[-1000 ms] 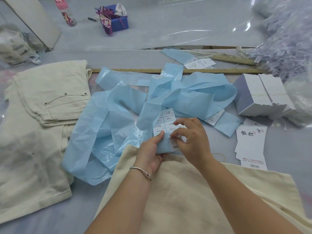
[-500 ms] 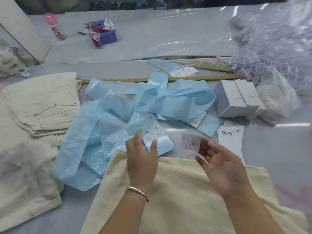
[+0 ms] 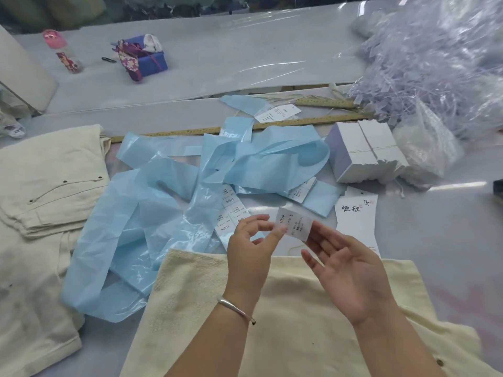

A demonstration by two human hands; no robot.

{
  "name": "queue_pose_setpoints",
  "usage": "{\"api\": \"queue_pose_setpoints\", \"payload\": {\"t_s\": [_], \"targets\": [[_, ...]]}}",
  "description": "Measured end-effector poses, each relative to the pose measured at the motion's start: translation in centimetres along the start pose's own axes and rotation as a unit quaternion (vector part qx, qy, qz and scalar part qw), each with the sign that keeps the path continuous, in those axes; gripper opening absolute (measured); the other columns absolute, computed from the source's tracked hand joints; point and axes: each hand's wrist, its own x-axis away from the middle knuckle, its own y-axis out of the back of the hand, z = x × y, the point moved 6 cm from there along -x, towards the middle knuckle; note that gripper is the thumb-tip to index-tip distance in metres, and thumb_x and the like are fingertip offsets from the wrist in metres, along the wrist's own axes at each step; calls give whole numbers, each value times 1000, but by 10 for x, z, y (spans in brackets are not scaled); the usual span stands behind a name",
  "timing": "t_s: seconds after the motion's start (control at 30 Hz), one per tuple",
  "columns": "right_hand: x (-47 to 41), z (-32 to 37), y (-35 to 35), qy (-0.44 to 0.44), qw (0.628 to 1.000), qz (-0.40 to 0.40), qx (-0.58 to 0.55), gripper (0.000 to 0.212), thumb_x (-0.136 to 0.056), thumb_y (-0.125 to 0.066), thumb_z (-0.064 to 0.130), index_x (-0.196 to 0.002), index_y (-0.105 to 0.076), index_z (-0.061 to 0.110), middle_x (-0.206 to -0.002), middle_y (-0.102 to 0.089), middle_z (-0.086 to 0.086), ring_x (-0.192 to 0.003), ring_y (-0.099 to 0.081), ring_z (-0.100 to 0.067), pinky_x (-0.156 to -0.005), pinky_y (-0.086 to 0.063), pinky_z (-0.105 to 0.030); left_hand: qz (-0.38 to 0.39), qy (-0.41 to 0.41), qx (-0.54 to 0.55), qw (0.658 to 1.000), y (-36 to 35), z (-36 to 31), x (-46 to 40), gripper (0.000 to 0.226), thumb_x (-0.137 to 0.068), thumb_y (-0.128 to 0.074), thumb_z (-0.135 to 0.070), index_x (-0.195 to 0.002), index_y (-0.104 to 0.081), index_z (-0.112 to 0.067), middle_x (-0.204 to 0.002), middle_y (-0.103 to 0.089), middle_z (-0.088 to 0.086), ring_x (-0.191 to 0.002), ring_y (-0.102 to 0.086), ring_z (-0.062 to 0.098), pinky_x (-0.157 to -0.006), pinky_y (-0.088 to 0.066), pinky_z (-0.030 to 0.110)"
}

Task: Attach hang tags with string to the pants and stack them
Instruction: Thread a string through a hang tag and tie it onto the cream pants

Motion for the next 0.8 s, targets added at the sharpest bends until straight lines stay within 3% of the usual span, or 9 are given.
{"api": "queue_pose_setpoints", "payload": {"t_s": [0.07,0.13,0.17,0.27,0.33,0.5,0.57,0.67,0.8], "targets": [[-5,-1,6,17,1000,-13,22,39,-74,-56,24,-103,-75,5,-113,-70,-13,-102,-67,-22,-87,-47,-37,-12,27,41,999,-5,9,-4,12,-78,-79,-21,-69,-74,-27,-108,-67,-12,-107,-58,0,-89,-44,20],[-11,14,24,106,979,-93,146,26,-78,-61,15,-100,-74,9,-105,-73,-11,-95,-68,-20,-80,-50,-33,-18,48,55,997,-9,15,-7,14,-80,-77,-20,-68,-73,-25,-108,-66,-12,-110,-58,7,-92,-44,26],[-13,30,34,170,940,-156,252,23,-82,-62,7,-102,-73,14,-102,-73,-7,-92,-66,-17,-78,-51,-32,-21,54,58,997,-10,18,-8,13,-81,-76,-19,-70,-72,-23,-109,-66,-11,-109,-59,10,-93,-45,28],[-25,82,49,282,734,-255,562,29,-83,-67,5,-109,-69,18,-109,-70,0,-98,-62,-17,-86,-49,-36,-8,60,55,997,-11,24,-11,10,-84,-73,-18,-75,-70,-20,-110,-66,-8,-106,-60,14,-95,-46,30],[-53,102,56,241,632,-219,704,40,-80,-72,9,-119,-65,15,-124,-63,-2,-115,-53,-25,-97,-41,-38,20,63,62,996,-14,26,-12,10,-86,-71,-17,-78,-68,-22,-108,-68,-6,-100,-61,14,-91,-47,33],[-100,122,67,86,477,-153,861,88,-63,-83,50,-140,-44,33,-143,-44,6,-135,-29,-22,-105,-25,-43,42,59,54,996,-13,33,-9,13,-90,-65,-10,-85,-69,-22,-98,-68,1,-88,-58,10,-90,-49,36],[-110,122,71,56,437,-131,888,100,-57,-83,57,-143,-37,34,-142,-41,6,-135,-26,-21,-108,-20,-43,42,61,59,996,-11,37,-9,16,-90,-65,-8,-85,-70,-22,-95,-68,-1,-87,-57,9,-90,-49,37],[-119,122,70,46,393,-110,912,101,-53,-82,62,-140,-41,34,-127,-45,5,-129,-32,-21,-107,-20,-40,41,57,61,996,-10,38,-8,22,-89,-64,-3,-86,-70,-24,-91,-66,-2,-84,-58,6,-89,-50,36],[-121,123,70,51,391,-100,913,80,-52,-84,60,-120,-54,32,-103,-45,7,-119,-39,-20,-106,-23,-39,45,42,55,997,-11,34,-7,29,-87,-62,2,-87,-70,-26,-100,-67,5,-83,-58,1,-86,-50,29]]}}
